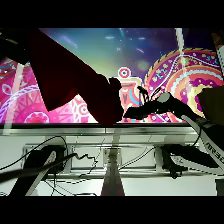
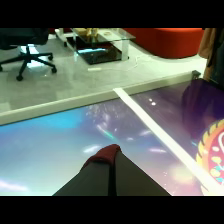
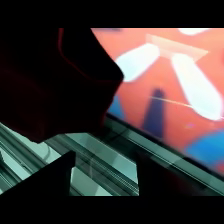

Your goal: Fold the clothes and pants, and hang the long-sleeved shirts on hangers.

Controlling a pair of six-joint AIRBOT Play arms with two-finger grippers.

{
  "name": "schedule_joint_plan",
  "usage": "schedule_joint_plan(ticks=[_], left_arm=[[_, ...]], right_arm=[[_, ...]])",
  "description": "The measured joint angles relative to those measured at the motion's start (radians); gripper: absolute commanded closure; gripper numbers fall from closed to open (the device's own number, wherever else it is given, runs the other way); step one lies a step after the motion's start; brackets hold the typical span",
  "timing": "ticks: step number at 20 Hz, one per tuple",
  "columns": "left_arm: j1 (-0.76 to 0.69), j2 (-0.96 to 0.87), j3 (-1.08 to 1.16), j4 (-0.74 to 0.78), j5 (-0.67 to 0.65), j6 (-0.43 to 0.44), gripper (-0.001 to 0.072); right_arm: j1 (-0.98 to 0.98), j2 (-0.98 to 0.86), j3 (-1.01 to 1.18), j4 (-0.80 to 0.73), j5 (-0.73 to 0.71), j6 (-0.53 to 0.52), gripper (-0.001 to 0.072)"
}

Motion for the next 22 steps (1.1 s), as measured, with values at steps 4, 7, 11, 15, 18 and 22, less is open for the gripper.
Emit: schedule_joint_plan(ticks=[4,7,11,15,18,22], left_arm=[[0.0,0.0,0.0,0.0,0.0,0.0,0.0693],[0.0,0.0,0.0,0.0,0.0,0.0,0.0694],[0.0,0.0,0.0,0.0,0.0,0.0,0.0694],[0.0,0.001,0.0,0.016,0.004,0.0,0.0694],[0.008,0.003,0.0,0.079,0.026,-0.002,0.0695],[0.072,0.005,0.0,0.151,0.043,-0.055,0.0694]], right_arm=[[0.069,-0.065,0.01,0.07,-0.056,-0.004,0.0323],[0.087,-0.098,0.015,0.12,-0.098,-0.006,0.0524],[0.095,-0.117,0.047,0.161,-0.155,-0.021,0.0698],[0.083,-0.101,0.146,0.128,-0.169,-0.066,0.0698],[0.024,-0.037,0.249,0.008,-0.171,-0.047,0.0699],[-0.144,0.126,0.367,-0.193,-0.174,0.039,0.0698]])
